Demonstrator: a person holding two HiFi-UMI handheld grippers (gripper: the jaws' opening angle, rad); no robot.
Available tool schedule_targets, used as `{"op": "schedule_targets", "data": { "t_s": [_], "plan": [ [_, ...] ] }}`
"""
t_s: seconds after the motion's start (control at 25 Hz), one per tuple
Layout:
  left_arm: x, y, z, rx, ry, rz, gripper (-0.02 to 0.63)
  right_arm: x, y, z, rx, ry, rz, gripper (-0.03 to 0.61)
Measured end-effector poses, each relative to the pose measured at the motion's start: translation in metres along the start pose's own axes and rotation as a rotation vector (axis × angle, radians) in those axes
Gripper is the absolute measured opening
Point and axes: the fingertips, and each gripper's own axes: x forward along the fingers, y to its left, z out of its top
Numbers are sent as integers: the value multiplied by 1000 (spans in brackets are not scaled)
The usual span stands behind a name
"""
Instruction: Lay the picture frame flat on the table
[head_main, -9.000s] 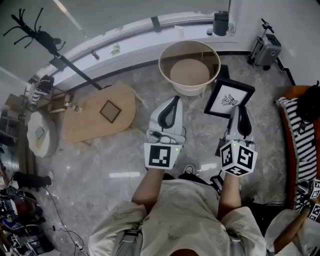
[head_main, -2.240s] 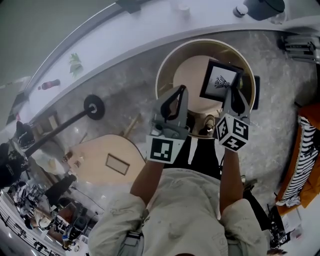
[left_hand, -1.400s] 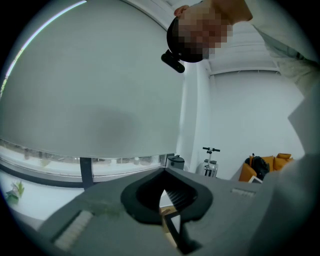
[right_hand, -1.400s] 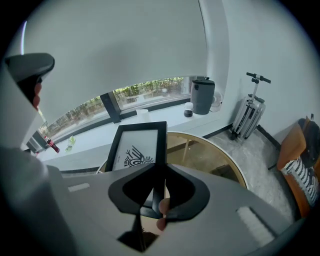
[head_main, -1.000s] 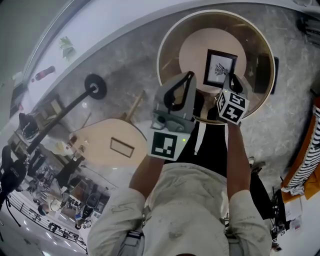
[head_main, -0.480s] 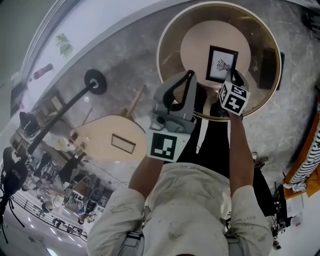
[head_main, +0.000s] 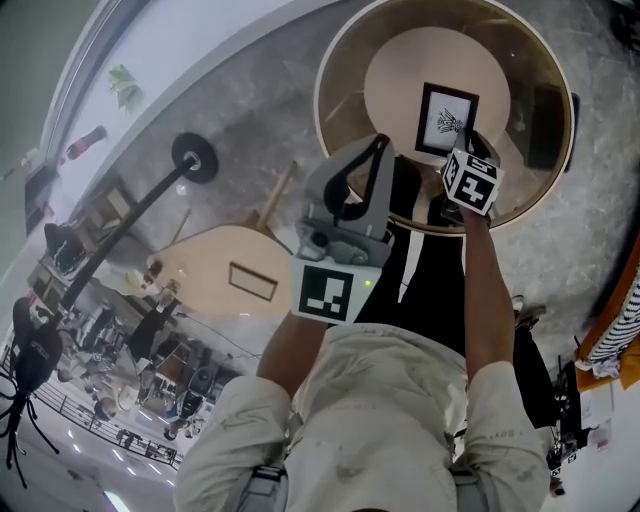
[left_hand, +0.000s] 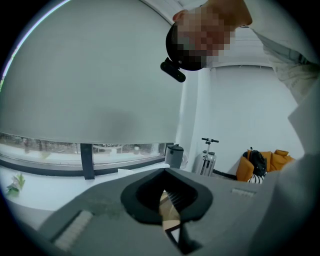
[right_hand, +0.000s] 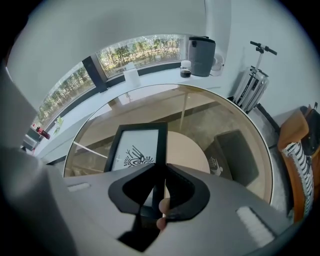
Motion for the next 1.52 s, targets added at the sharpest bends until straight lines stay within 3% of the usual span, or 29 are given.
{"op": "schedule_targets", "data": {
  "t_s": [0.48, 0.8, 1.52],
  "plan": [
    [-4, -8, -3, 9, 5, -10, 3, 8, -1, -5, 21, 21, 22, 74],
    [-11, -13, 12, 41, -11, -15, 3, 2, -9, -6, 52, 18, 33, 140],
    [-37, -49, 93, 92, -122, -2, 3, -113, 3, 33, 55, -144, 96, 144]
  ]
}}
